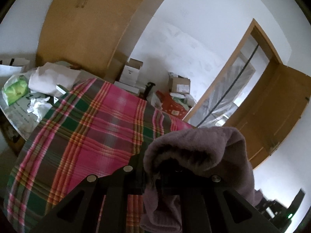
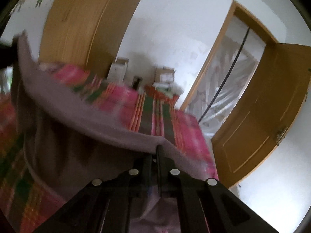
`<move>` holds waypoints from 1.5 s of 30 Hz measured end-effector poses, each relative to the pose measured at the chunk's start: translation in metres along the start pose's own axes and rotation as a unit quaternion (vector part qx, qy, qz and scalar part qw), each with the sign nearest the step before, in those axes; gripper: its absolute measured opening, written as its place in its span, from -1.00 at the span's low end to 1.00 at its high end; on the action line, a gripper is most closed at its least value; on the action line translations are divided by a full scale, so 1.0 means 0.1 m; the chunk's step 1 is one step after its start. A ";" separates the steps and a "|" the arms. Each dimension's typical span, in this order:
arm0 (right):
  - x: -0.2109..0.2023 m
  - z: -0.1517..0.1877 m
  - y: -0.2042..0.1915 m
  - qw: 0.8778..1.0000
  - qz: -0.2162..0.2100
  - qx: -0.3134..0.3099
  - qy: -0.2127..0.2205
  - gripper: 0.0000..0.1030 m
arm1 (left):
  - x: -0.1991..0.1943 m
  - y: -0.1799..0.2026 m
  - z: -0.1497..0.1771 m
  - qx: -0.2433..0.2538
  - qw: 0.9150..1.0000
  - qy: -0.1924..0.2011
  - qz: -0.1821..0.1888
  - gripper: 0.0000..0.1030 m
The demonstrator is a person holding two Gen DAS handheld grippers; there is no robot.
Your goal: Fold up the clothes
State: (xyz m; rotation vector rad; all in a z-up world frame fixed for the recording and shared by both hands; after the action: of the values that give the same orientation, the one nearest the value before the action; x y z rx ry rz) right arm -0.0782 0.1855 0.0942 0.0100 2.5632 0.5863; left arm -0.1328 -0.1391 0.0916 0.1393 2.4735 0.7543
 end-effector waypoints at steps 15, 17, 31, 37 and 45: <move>0.76 -0.87 -0.18 0.990 -0.116 0.077 -0.028 -0.93 | -0.15 -0.49 -0.34 -0.022 0.996 0.039 -0.072 -0.79; 1.03 -0.87 -0.26 0.985 -0.132 0.090 -0.063 -0.93 | -0.03 -0.59 -0.30 -0.027 0.995 0.025 -0.088 -0.80; 1.75 -0.61 -0.36 0.973 -0.086 0.120 -0.180 -0.92 | 0.45 -0.91 -0.11 -0.048 0.991 -0.091 -0.088 -0.50; 1.62 -0.65 -0.29 0.967 -0.098 0.138 -0.189 -0.85 | 0.11 -0.90 0.05 -0.029 0.991 -0.092 -0.091 -0.48; 1.41 -0.65 -0.21 0.966 -0.101 0.145 -0.189 -0.68 | -0.13 -1.16 0.15 -0.088 0.984 -0.100 -0.119 -0.48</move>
State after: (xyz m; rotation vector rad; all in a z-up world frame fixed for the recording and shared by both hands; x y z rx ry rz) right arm -0.2301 0.1560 0.0692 -0.0341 2.2178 0.1130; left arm -0.1071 -0.2320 0.0239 -0.1378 2.1742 0.8079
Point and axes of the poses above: each gripper's, at about its wrist camera, not at the fingertips, and x roughly the way its jaws point, y to its right, z to its underside, the point moved 2 cm from there along x, roughly the way its jaws point, and after that the axes turned 3 degrees about -x, right-handed, at the moved point
